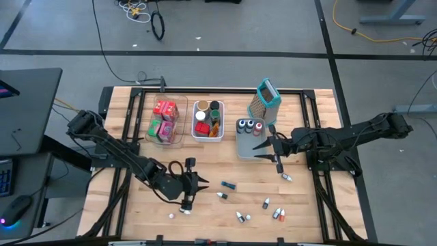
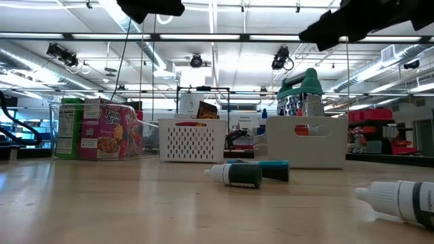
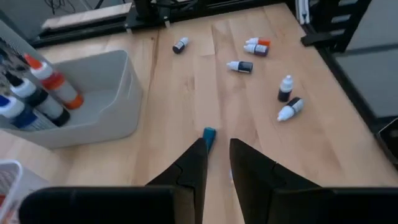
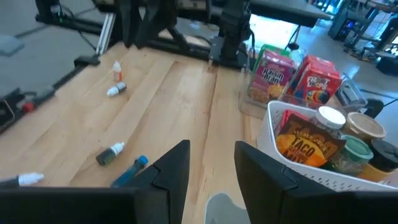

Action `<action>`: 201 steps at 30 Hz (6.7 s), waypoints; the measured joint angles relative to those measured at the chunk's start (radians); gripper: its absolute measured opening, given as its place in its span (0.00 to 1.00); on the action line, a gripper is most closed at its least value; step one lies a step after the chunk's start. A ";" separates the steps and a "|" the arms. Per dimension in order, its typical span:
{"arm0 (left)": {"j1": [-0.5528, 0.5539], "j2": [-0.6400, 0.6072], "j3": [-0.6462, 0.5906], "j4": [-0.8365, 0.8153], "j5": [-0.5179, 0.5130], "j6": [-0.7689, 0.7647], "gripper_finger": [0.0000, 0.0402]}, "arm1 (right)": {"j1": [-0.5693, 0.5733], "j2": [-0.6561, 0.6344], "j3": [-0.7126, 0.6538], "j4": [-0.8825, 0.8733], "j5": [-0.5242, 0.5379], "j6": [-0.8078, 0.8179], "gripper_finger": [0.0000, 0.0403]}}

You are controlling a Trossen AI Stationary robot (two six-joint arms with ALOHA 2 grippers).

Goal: Pick & Place Kitchen Items
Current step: Put the small blue food coloring into the gray bin, then put the small red food coloring into the gray bin

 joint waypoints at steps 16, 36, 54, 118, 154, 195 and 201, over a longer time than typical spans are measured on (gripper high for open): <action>0.008 0.000 0.000 -0.005 0.002 -0.070 0.19 | 0.002 0.071 0.000 0.238 -0.137 0.101 0.33; 0.009 0.000 0.000 -0.178 -0.017 -0.057 0.35 | 0.150 0.566 0.379 0.087 -0.032 0.069 0.57; 0.009 0.000 0.000 -0.175 -0.035 -0.053 0.39 | 0.208 0.952 0.465 -0.036 0.005 0.420 0.52; 0.009 0.000 -0.001 -0.165 0.000 -0.057 0.38 | -0.142 0.546 0.265 -0.473 0.243 0.599 0.17; 0.009 0.000 -0.001 -0.166 0.000 -0.113 0.38 | 0.031 0.546 0.676 -1.170 0.231 0.685 0.43; 0.009 0.000 -0.001 -0.166 -0.008 -0.182 0.38 | 0.304 0.547 0.159 -0.947 -0.084 1.206 0.49; 0.009 0.000 -0.001 -0.166 -0.008 -0.181 0.38 | 0.304 0.542 0.104 -0.872 -0.067 1.249 0.49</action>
